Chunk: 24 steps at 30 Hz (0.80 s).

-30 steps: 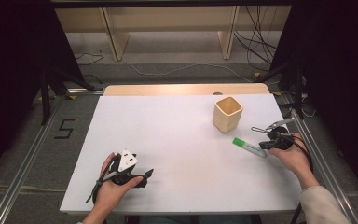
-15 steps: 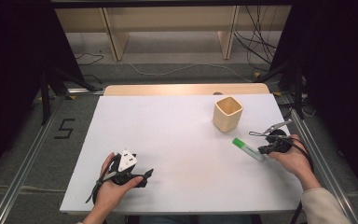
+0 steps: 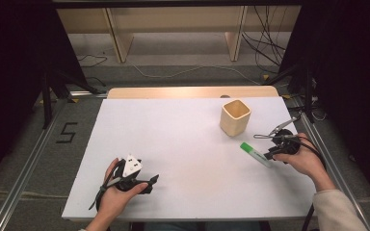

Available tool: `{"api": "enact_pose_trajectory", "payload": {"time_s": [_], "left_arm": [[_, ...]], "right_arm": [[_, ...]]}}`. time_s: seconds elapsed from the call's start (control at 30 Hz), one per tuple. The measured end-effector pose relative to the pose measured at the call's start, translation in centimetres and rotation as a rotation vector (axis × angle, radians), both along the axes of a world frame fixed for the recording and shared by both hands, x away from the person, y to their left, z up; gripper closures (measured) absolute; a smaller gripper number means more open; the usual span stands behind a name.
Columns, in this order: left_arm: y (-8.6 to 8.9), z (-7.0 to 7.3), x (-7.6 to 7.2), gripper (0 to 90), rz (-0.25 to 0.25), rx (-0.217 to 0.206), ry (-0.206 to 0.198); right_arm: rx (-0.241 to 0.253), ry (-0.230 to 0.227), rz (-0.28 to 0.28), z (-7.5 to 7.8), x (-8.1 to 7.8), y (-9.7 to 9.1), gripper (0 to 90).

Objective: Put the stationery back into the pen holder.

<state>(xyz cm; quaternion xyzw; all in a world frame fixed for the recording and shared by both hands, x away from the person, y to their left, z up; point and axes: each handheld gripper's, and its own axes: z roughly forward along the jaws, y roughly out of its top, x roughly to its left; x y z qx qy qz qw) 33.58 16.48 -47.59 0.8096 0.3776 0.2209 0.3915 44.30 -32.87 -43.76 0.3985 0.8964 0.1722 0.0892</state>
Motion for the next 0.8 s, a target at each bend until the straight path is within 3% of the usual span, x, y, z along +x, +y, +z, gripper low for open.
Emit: {"api": "enact_pose_trajectory", "payload": {"time_s": [0.1, 0.17, 0.23, 0.5, 0.8], "left_arm": [[0.0, 0.0, 0.0, 16.4, 0.000, -0.003, -0.001], [0.0, 0.0, 0.0, 16.4, -0.001, -0.003, -0.002], [-0.1, 0.0, 0.0, 16.4, -0.001, -0.001, -0.004], [-0.1, 0.0, 0.0, 16.4, -0.004, -0.001, -0.006], [-0.1, 0.0, 0.0, 16.4, -0.003, -0.004, -0.005]], "right_arm": [[-0.020, 0.034, 0.047, 0.5, 0.5, 0.5, 60.0], [-0.030, 0.050, 0.049, 0.6, 0.6, 0.7, 58.8], [-0.072, 0.092, 0.086, 0.5, 1.2, 1.1, 55.9], [-0.145, 0.125, 0.130, 0.6, 2.1, 2.7, 54.2], [-0.203, 0.168, 0.128, 0.1, 2.5, 3.9, 56.5]]}}
